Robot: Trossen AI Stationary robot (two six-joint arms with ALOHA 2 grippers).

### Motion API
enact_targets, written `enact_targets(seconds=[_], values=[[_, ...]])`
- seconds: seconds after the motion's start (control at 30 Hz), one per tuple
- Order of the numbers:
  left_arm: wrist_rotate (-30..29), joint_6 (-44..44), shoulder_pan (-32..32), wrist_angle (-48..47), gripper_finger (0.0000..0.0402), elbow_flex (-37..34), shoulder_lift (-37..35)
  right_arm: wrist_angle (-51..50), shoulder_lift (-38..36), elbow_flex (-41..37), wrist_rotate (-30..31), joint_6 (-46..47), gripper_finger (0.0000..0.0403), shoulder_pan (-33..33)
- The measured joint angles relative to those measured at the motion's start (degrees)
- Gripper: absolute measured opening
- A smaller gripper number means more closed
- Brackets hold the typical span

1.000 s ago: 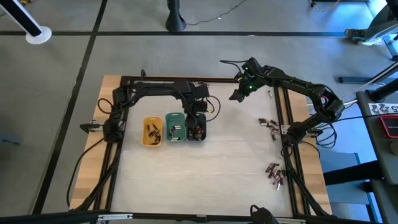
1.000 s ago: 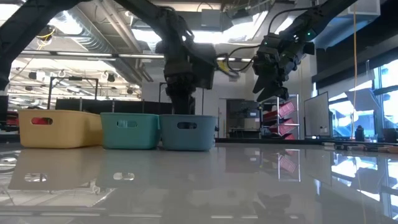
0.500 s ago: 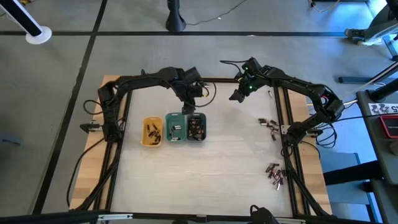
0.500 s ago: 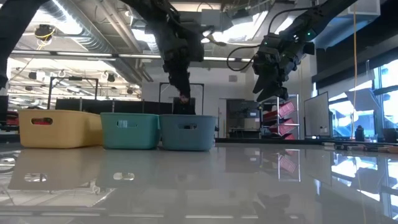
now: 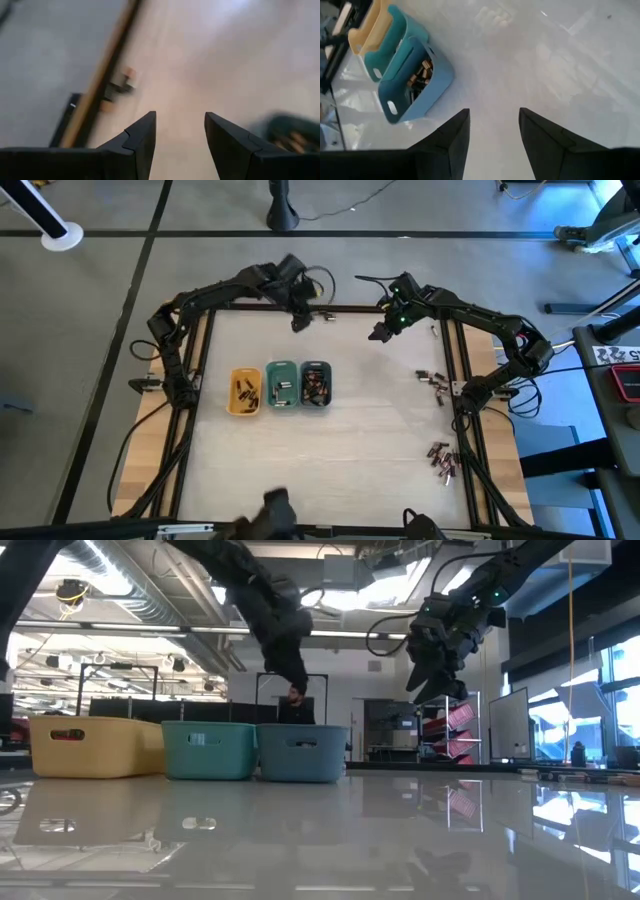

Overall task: Sort batteries
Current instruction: Put the large black battery into the blue bin

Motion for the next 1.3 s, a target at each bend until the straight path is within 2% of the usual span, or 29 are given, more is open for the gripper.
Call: enact_targets(seconds=[0.1, 0.23, 0.3, 0.4, 0.5, 0.6, 0.67, 0.87, 1.03, 1.3], values=[[0.55, -0.85, 3.99, 5.87, 0.0159, 0.0, 1.61, 0.01, 0.0, 0.0, -0.03, 2.5, 0.0172, 0.0], [8.09, -1.84, 9.1, 12.05, 0.0159, 0.06, 5.37, 0.21, 0.0, 0.0, 0.22, 5.84, 0.0172, 0.04], [11.04, -3.0, 11.04, 12.21, 0.0159, 1.62, 8.4, 0.74, 0.0, 0.0, 0.2, 7.81, 0.0172, 0.04], [13.97, -1.94, 13.14, 8.84, 0.0159, 7.33, 14.55, 2.08, 0.0, 0.0, 0.19, 10.66, 0.0172, 0.04], [14.87, 1.11, 14.2, 3.3, 0.0159, 16.35, 21.89, 3.39, 0.0, 0.0, 0.21, 12.47, 0.0172, 0.04], [14.63, 5.22, 13.81, -5.34, 0.0159, 26.12, 28.94, 4.54, 0.0, 0.0, 0.2, 13.99, 0.0172, 0.04], [14.48, 6.26, 13.09, -8.37, 0.0159, 29.54, 31.38, 4.73, 0.0, 0.0, 0.2, 15.03, 0.0172, 0.04], [10.68, 0.8, 11.34, -7.7, 0.0159, 30.27, 31.96, 4.49, 0.0, 0.0, 0.2, 15.51, 0.0172, 0.04], [3.34, 2.42, 8.63, -8.05, 0.0159, 30.34, 32.43, 4.99, 0.0, -0.01, 0.28, 15.42, 0.0172, 0.04], [-0.98, 2.69, 6.85, -9.2, 0.0159, 30.25, 34.21, 5.13, 0.0, 0.0, 0.33, 15.32, 0.0172, 0.04]])
